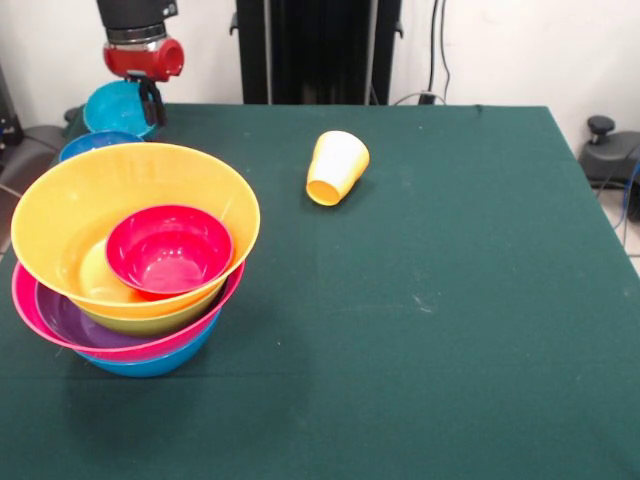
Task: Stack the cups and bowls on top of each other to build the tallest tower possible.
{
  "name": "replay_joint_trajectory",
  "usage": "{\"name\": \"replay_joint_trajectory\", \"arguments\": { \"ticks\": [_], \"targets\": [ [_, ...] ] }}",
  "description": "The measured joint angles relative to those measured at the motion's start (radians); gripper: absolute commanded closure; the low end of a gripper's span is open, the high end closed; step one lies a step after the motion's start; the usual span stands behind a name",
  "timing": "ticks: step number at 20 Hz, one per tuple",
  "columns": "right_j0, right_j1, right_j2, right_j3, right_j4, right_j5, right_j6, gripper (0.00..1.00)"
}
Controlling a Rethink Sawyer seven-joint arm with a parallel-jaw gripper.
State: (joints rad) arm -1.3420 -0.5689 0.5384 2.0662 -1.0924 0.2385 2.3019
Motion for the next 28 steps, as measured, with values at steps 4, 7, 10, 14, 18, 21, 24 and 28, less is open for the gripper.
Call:
{"name": "replay_joint_trajectory", "arguments": {
  "ticks": [4,7,10,14,18,21,24,28],
  "targets": [
    [0.007,0.000,0.000,0.000,0.000,0.000,-0.002,1.00],
    [0.038,0.000,-0.010,-0.002,-0.005,0.000,-0.002,1.00],
    [0.100,-0.005,-0.040,-0.004,-0.016,0.000,-0.002,1.00],
    [0.242,-0.047,-0.092,0.003,-0.008,0.000,-0.002,1.00],
    [0.366,-0.146,-0.099,0.044,0.100,0.016,-0.002,1.00],
    [0.449,-0.253,-0.100,0.078,0.242,0.073,-0.002,1.00],
    [0.509,-0.330,-0.100,0.088,0.325,0.126,-0.002,1.00],
    [0.566,-0.409,-0.101,0.090,0.394,0.177,-0.002,1.00]
  ]
}}
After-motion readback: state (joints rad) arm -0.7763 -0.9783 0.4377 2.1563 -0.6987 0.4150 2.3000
